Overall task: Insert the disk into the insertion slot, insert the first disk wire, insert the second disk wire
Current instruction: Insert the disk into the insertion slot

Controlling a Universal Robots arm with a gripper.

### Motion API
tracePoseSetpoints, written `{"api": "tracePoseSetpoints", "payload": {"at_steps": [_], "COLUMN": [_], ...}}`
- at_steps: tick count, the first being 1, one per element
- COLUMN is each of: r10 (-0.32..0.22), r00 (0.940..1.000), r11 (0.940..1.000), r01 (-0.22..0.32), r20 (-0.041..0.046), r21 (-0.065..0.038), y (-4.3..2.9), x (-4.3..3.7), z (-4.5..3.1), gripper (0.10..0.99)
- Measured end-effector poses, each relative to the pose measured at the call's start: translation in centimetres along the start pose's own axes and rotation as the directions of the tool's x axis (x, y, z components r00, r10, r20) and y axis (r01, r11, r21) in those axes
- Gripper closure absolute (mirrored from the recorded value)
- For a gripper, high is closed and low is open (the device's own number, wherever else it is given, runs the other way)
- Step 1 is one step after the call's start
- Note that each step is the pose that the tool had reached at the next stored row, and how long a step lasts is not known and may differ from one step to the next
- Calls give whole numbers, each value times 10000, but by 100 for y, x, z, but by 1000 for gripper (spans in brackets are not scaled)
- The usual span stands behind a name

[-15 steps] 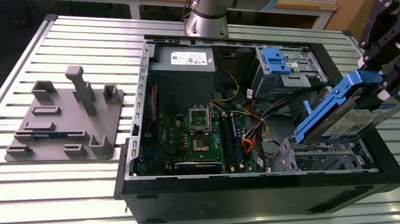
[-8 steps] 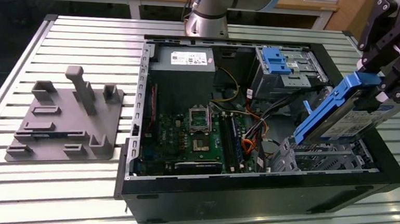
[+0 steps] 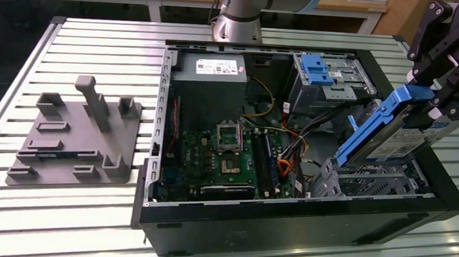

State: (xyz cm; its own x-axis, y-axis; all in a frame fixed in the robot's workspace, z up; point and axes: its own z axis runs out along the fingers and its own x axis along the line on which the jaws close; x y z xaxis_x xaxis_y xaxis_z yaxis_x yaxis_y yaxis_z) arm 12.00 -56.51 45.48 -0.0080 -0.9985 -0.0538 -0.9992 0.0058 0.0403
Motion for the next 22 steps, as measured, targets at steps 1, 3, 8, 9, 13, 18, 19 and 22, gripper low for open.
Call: {"api": "tracePoseSetpoints", "payload": {"at_steps": [1,3,8,9,13,18,19,22], "r10": [0,0,7,10,36,68,78,115], "r00": [10000,10000,10000,10000,10000,10000,10000,9999], "r11": [10000,10000,10000,10000,10000,10000,10000,9999], "r01": [0,0,-7,-10,-36,-68,-78,-115], "r20": [0,-2,-5,-5,-6,-6,-6,-6], "r21": [0,0,1,0,2,4,4,6], "y": [0,0,-1,-2,-2,-3,-3,-4], "x": [0,0,1,1,2,3,3,5], "z": [5,13,34,39,55,75,78,87], "gripper": [722,722,722,722,722,722,722,722]}}
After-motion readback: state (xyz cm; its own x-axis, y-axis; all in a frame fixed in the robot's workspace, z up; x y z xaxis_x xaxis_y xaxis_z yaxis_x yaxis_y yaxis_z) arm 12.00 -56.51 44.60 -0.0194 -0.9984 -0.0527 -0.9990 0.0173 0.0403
